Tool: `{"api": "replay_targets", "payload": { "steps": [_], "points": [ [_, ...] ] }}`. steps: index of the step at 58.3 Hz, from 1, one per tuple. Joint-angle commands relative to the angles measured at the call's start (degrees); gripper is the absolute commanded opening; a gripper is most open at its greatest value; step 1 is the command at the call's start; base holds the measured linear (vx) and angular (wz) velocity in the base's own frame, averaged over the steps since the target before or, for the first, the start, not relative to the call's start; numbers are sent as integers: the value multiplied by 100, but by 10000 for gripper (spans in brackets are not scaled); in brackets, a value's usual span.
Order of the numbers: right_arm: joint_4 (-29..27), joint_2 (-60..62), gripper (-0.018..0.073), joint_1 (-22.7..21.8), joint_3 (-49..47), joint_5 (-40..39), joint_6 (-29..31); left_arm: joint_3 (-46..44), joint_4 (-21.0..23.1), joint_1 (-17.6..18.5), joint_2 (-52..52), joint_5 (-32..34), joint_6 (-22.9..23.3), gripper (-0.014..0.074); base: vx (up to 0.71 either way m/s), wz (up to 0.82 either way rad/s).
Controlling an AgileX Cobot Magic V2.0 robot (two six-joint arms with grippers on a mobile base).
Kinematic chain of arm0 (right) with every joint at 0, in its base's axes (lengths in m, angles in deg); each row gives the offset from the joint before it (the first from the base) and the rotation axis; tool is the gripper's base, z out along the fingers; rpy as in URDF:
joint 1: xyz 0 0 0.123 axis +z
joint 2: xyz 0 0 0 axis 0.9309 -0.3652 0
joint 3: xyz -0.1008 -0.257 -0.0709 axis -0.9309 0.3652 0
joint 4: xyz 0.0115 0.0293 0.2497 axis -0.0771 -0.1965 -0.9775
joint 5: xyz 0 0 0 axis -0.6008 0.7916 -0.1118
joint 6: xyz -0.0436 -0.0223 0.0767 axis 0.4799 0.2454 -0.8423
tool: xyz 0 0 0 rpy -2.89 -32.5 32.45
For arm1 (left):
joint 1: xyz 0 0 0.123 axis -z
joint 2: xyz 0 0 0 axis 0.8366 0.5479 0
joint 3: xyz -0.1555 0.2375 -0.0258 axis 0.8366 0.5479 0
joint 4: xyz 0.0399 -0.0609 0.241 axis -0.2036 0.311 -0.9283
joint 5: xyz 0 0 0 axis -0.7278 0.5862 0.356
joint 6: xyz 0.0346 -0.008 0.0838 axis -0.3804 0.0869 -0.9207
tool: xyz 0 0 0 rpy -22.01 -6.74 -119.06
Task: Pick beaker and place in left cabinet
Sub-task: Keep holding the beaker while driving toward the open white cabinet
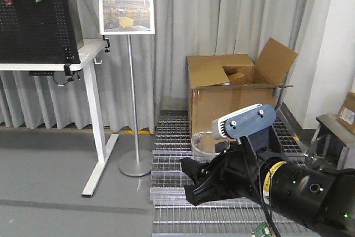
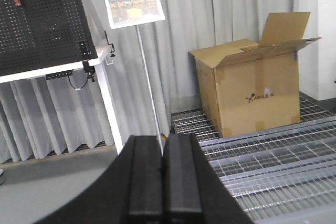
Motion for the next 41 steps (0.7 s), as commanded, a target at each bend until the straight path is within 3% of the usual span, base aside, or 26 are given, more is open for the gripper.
{"api": "replay_targets", "payload": {
  "steps": [1,41],
  "points": [
    [-4,199,-1,-32,-200,-398,-8,90,18,3,-106,428,15,1,54,-1],
    [-4,199,-1,-32,-200,-398,-8,90,18,3,-106,428,15,1,48,-11]
  ]
}}
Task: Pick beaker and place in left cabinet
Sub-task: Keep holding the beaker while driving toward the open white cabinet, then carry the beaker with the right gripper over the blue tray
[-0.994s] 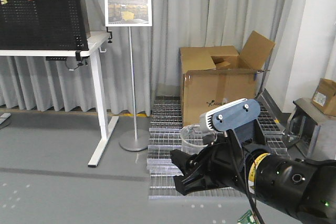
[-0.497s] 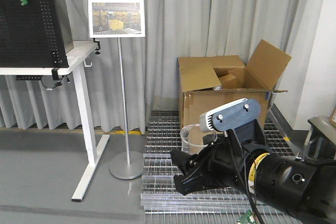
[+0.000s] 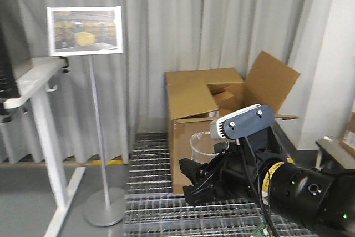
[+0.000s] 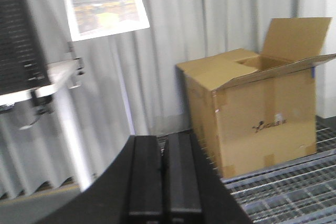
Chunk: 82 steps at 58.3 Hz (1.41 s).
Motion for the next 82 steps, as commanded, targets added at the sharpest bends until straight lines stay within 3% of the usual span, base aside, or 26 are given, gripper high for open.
{"api": "replay_targets", "payload": {
  "steps": [1,82],
  "points": [
    [-4,199,-1,-32,-200,-399,-8,90,18,3,-106,428,15,1,35,-39],
    [-4,199,-1,-32,-200,-337,-8,90,18,3,-106,428,15,1,23,-71]
  ]
}}
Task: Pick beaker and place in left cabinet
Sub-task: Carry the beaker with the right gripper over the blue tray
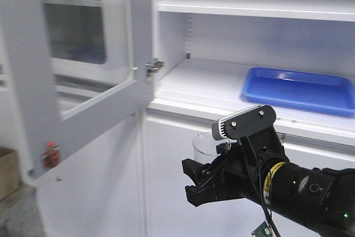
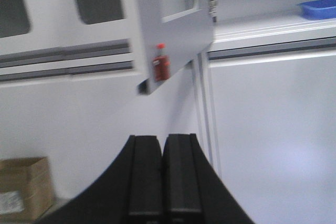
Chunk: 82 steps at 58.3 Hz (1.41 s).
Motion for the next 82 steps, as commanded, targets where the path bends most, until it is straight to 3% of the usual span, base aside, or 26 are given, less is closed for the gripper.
{"api": "replay_targets", "payload": {
  "steps": [1,30,82],
  "points": [
    [-4,199,-1,-25,-200,-406,-8,90,18,3,-106,428,15,1,21,-57],
    [-4,199,-1,-25,-200,-406,-8,90,18,3,-106,428,15,1,23,-48],
    [-4,199,-1,-25,-200,-377,-8,90,18,3,-106,428,15,1,26,-18]
  ]
}}
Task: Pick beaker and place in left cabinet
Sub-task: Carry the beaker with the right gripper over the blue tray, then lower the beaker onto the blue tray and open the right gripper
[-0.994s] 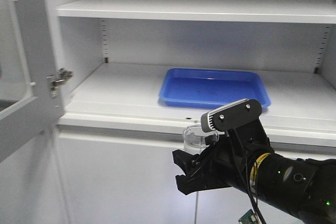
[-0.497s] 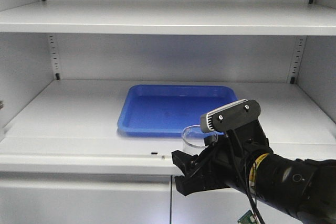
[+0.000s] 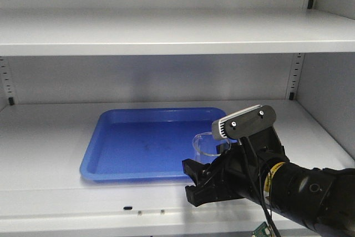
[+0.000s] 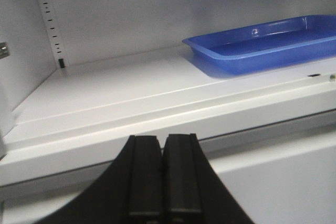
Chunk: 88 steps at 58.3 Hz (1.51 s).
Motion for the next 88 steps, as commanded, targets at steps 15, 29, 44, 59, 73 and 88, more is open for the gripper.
{"api": "replay_targets", "payload": {
  "steps": [15,29,44,59,73,88],
  "points": [
    [-4,199,-1,-25,-200,-397,-8,90,18,3,-106,428,15,1,16,-9],
    [-4,199,-1,-25,-200,-440,-8,90,18,3,-106,428,15,1,9,-5],
    [-4,-24,-1,-41,-356,-1276,-8,90,18,3,-106,428,15,1,3,-2],
    [-4,-1396,1,-41,-1450,-1301,-8,90,18,3,-106,428,15,1,0,0],
    [-9,-2198,8,-23,-2215,-1291,-8,90,18,3,-106,428,15,1,0,0],
    [-27,-2492,52,-23,-2302,-1319,-8,90,18,3,-106,428,15,1,0,0]
  ]
}}
